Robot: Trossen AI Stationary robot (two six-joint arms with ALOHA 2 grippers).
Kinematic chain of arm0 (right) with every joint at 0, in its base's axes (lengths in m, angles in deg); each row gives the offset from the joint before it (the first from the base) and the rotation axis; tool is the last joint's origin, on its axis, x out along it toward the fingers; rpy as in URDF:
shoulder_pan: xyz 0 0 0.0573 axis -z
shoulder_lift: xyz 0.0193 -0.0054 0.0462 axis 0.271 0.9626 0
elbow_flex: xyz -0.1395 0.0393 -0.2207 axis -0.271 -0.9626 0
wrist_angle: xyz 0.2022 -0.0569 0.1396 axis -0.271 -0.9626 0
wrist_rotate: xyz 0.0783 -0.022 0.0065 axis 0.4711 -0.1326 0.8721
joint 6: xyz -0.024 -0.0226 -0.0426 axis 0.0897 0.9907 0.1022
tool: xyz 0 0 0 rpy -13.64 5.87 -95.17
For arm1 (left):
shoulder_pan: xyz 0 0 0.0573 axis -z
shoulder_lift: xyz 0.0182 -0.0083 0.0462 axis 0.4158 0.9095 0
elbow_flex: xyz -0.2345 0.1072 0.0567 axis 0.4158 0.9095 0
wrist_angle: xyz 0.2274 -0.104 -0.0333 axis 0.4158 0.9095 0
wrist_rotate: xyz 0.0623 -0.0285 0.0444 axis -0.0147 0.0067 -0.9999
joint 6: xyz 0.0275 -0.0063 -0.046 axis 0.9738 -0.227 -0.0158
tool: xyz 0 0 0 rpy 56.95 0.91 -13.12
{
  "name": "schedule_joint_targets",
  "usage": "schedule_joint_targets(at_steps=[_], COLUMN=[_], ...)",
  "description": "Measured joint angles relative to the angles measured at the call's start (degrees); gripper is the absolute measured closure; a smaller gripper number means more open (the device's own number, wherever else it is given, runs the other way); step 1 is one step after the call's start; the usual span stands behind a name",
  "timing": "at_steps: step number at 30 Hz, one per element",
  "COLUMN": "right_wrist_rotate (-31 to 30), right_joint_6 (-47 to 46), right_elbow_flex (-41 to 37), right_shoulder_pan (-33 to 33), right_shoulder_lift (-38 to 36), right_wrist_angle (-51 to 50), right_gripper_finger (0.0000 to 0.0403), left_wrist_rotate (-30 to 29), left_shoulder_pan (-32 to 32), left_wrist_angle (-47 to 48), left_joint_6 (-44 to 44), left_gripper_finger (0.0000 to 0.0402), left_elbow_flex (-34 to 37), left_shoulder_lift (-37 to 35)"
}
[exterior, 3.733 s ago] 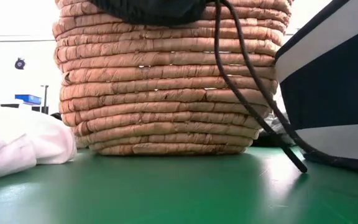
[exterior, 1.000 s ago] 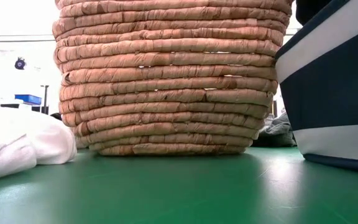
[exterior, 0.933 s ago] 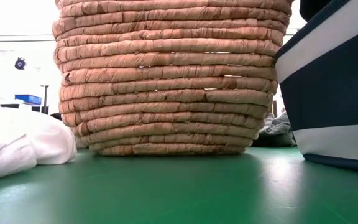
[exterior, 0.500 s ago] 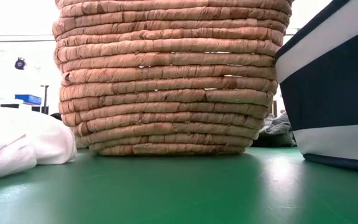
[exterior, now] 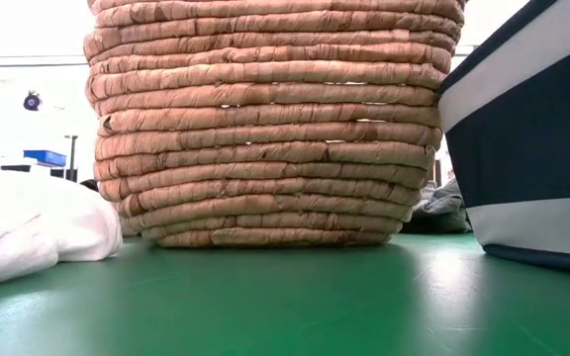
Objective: Sort clothes
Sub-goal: Put the black polo shirt into the laundry organizer
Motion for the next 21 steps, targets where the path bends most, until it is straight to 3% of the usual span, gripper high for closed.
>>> schedule_joint_targets(at_steps=[12, 21], right_wrist_rotate=[-3.4, -3.2], right_joint_6=[2.1, 4.8], right_elbow_flex=[-15.9, -25.5], right_shoulder_pan=[0.0, 0.0], right_shoulder_lift=[0.0, 0.0], right_wrist_angle=[7.2, 19.9], right_gripper_finger=[0.0378, 0.0378], left_wrist_rotate=[0.1, 0.1], left_shoulder_pan=[0.8, 3.1], left_wrist_angle=[8.8, 24.2], left_joint_6=[-2.8, -17.9], left_gripper_finger=[0.023, 0.023], left_elbow_flex=[0.0, 0.0], left_shoulder_lift=[-2.3, -4.8])
